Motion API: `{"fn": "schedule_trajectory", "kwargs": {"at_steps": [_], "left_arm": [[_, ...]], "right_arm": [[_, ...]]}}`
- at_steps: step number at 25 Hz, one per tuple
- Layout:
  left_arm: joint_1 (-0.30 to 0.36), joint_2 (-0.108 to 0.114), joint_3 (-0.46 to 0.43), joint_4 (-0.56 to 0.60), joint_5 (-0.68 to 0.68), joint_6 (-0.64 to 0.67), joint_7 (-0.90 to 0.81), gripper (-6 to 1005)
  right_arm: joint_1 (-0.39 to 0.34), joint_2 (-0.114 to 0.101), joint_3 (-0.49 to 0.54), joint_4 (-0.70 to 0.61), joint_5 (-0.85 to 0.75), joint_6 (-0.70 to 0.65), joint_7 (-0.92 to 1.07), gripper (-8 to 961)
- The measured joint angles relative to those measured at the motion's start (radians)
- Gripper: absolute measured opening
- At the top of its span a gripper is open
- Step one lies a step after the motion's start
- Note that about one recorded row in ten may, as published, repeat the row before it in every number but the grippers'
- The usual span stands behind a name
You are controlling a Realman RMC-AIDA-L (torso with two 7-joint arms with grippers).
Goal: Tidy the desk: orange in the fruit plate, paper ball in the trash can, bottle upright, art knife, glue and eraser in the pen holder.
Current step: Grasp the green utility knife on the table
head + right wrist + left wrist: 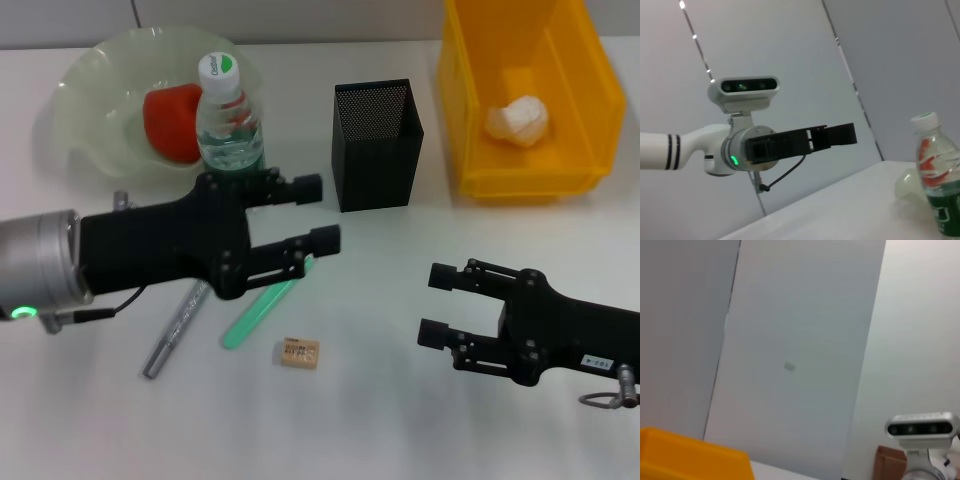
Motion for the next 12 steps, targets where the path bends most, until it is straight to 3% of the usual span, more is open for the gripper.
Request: {"fn": "schedule_trajectory", "kwargs": {"at_steps": [3,12], "left_arm": [[0.009,0.012,-0.014,-0.059,0.0,0.011,0.048,571],[0.047,0.02,-0.06,-0.087,0.0,0.011,0.117,570]], "right_arm": [[-0.006,-0.004,-0.001,-0.044,-0.017,-0.013,0.039,736],[-0.006,-0.027,0.008,-0.216,-0.074,-0.08,0.266,736]]}}
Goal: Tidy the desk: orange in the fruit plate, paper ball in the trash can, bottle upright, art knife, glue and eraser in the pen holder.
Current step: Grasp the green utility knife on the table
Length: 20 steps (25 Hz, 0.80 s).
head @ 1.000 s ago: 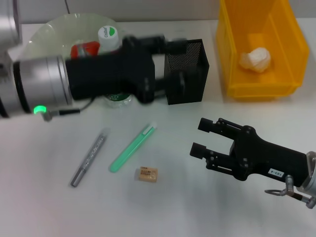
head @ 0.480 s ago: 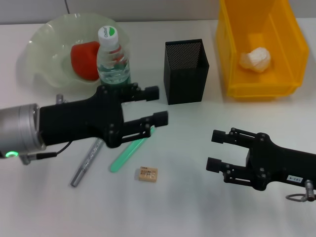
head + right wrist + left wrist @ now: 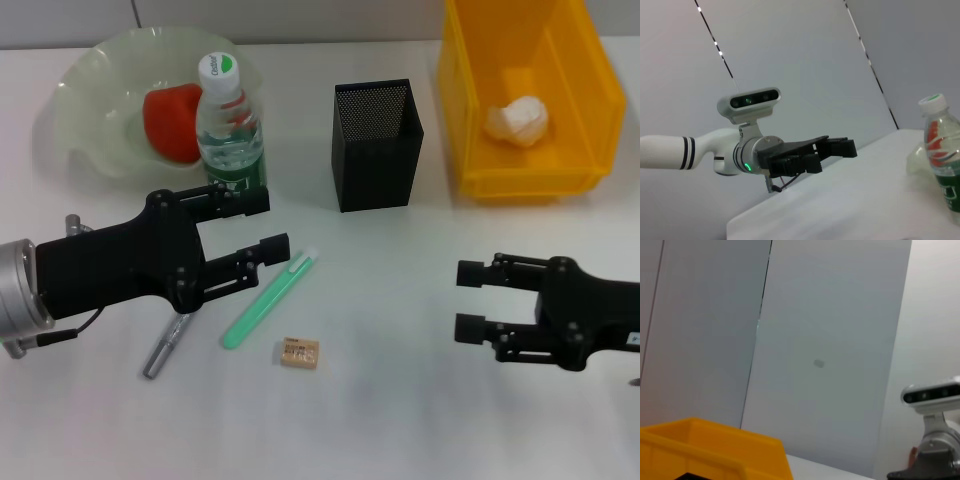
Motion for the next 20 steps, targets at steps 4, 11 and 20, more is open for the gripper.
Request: {"fn": "schedule_trajectory", "kwargs": {"at_steps": [4,11,20], "left_arm": [[0.013,-0.001,-0.001,-0.002,0.0,-0.01,0.018,570],[0.023,-0.006,-0.014,-0.003,0.0,-0.017,0.04,570],[0.024,-0.021,-0.075,-0.017,0.001,-0.033,0.041,570]], "right_arm": [[-0.003,-0.005,0.0,-0.064,-0.013,-0.011,0.06,736],[0.005,-0.008,0.0,-0.14,-0.037,-0.018,0.107,736],[0.006,-0.002,0.006,-0.289,-0.078,-0.047,0.204,736]]}}
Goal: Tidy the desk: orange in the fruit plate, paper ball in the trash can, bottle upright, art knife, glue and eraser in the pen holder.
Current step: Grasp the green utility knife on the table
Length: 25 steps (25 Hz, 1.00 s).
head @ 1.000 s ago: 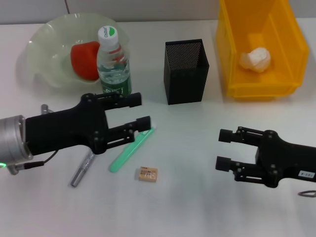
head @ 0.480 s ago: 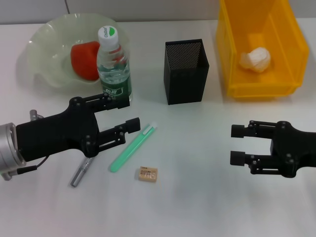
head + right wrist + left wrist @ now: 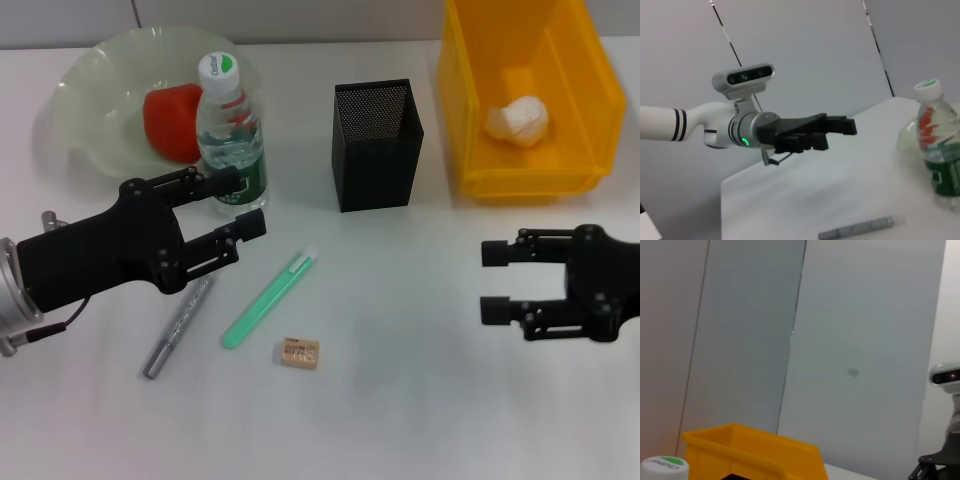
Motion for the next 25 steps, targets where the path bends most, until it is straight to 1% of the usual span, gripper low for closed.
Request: {"fn": "schedule_trajectory", "kwargs": {"at_steps": [3,5,7,10,12,14,18,20,22,24,25], "left_arm": [[-0.007,-0.005,0.002,0.0,0.0,-0.015,0.0,570],[-0.015,-0.008,0.003,0.0,0.0,-0.022,0.0,570],[-0.027,-0.009,0.007,0.0,0.0,-0.03,0.0,571],[-0.043,-0.01,0.011,0.007,0.012,-0.036,-0.016,571],[-0.056,-0.015,0.015,0.044,0.042,-0.037,-0.069,571],[-0.063,-0.018,0.031,0.098,0.07,-0.039,-0.14,571],[-0.071,-0.017,0.116,0.294,0.157,-0.074,-0.393,571],[-0.072,-0.017,0.137,0.395,0.217,-0.09,-0.521,571],[-0.072,-0.019,0.143,0.499,0.294,-0.106,-0.656,571],[-0.074,-0.018,0.157,0.611,0.399,-0.126,-0.832,571],[-0.077,-0.018,0.164,0.65,0.436,-0.131,-0.891,571]], "right_arm": [[-0.004,0.022,0.028,0.086,0.003,0.012,-0.136,736],[-0.002,0.03,0.045,0.151,0.004,0.019,-0.224,736],[0.003,0.032,0.058,0.229,0.004,0.038,-0.296,736],[0.012,0.031,0.074,0.314,0.005,0.07,-0.354,735],[0.015,0.031,0.081,0.349,0.006,0.086,-0.383,735],[0.015,0.032,0.084,0.366,0.006,0.1,-0.393,735],[0.021,0.032,0.091,0.398,0.009,0.133,-0.394,735],[0.022,0.032,0.091,0.404,0.009,0.146,-0.395,735],[0.024,0.032,0.091,0.418,0.01,0.153,-0.4,735],[0.025,0.031,0.093,0.432,0.01,0.155,-0.411,735],[0.025,0.031,0.096,0.437,0.01,0.155,-0.421,735]]}}
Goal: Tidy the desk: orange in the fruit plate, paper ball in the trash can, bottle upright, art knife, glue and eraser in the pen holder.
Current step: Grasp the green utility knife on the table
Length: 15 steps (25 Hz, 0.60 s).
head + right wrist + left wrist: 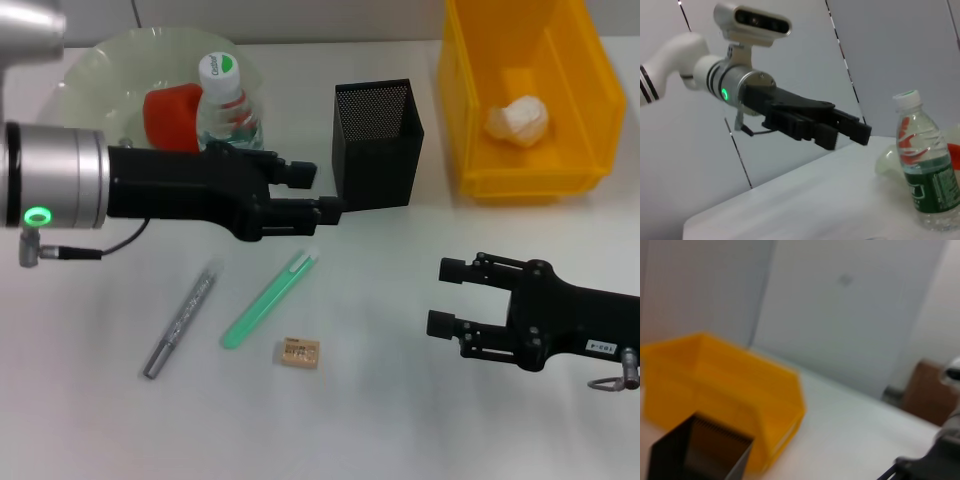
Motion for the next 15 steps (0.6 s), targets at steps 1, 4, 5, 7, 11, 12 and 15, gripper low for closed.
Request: {"fn": "schedule_trajectory", "kwargs": {"at_steps": [1,4,5,7,11,12,15], "left_arm": [[-0.003,0.0,0.014,0.048,0.053,-0.004,-0.073,571],[-0.017,0.0,0.075,0.171,0.194,-0.006,-0.245,571],[-0.023,0.0,0.105,0.21,0.239,-0.006,-0.302,571],[-0.037,0.0,0.161,0.279,0.325,-0.006,-0.398,571],[-0.067,-0.002,0.243,0.355,0.436,0.002,-0.529,571],[-0.081,-0.002,0.262,0.369,0.466,0.008,-0.568,571],[-0.111,-0.002,0.3,0.395,0.537,0.023,-0.652,570]], "right_arm": [[-0.001,0.0,0.003,0.003,0.0,0.001,-0.011,735],[-0.004,0.001,0.008,0.022,0.005,0.003,-0.043,735],[-0.004,0.0,0.009,0.031,0.008,0.003,-0.051,735],[-0.005,-0.001,0.011,0.039,0.011,0.004,-0.056,735],[-0.01,-0.001,0.014,0.046,0.011,0.007,-0.07,735],[-0.013,-0.001,0.015,0.048,0.011,0.008,-0.074,735],[-0.023,0.0,0.016,0.055,0.011,0.011,-0.078,735]]}}
